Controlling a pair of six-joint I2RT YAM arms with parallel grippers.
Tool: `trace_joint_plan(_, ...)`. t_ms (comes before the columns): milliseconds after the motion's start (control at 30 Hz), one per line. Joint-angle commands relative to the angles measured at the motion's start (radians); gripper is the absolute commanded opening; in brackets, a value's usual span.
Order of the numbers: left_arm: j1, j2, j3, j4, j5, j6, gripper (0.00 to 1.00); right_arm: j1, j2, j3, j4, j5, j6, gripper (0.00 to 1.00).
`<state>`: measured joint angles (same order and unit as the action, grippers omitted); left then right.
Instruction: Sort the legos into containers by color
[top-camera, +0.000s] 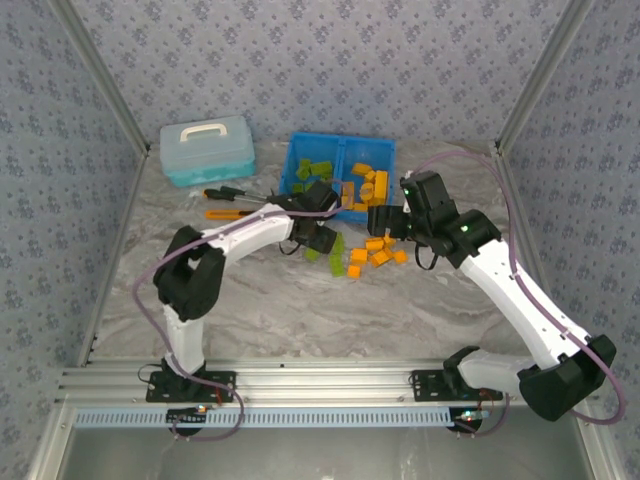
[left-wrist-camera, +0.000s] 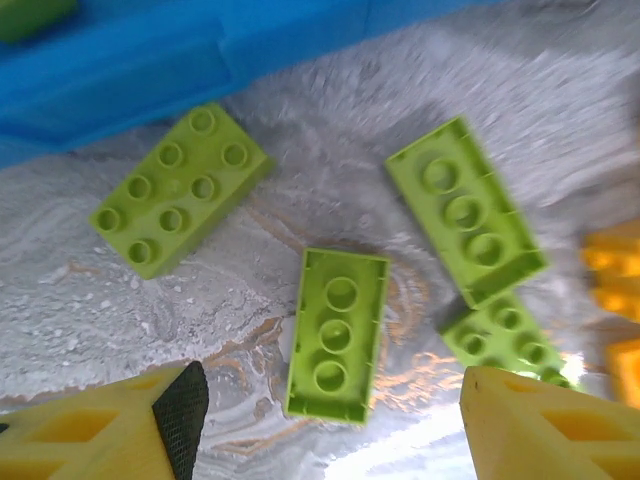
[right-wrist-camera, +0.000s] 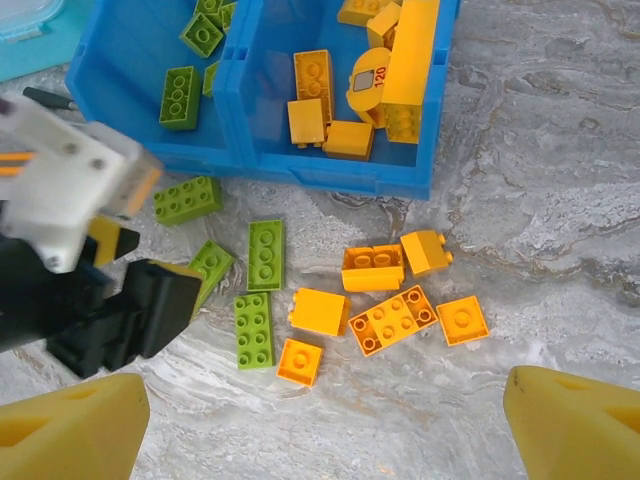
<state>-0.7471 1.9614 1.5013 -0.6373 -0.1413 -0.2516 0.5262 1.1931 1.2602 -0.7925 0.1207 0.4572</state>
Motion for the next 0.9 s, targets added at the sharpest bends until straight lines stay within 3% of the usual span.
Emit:
trace_joint_plan(0, 0.014, 0.050, 0.025, -0.061, 0.023, 0.038, 0.70, 0.007, -0.025, -0.004, -0.037, 0.032, 0.018, 0.94)
trace_joint_plan(267, 0.064, 0.122, 0.026, -0.047, 0.185, 0.054, 0.67, 0.007, -0.018, -0.007, -0.031, 0.031, 0.020, 0.95)
trace_joint_plan(500, 0.069, 0.161, 0.019, -0.012, 0.180, 0.036, 0.45, 0.008, -0.012, 0.001, -0.029, 0.028, 0.021, 0.95)
trace_joint_plan(733, 0.069, 0.002, 0.043, -0.008, 0.225, 0.023, 0.35, 0.008, -0.012, 0.004, -0.038, 0.034, 0.018, 0.95)
trace_joint_plan(867, 0.075, -0.086, 0.149, -0.073, 0.140, 0.029, 0.35, 0.009, -0.012, 0.008, -0.039, 0.035, 0.018, 0.95)
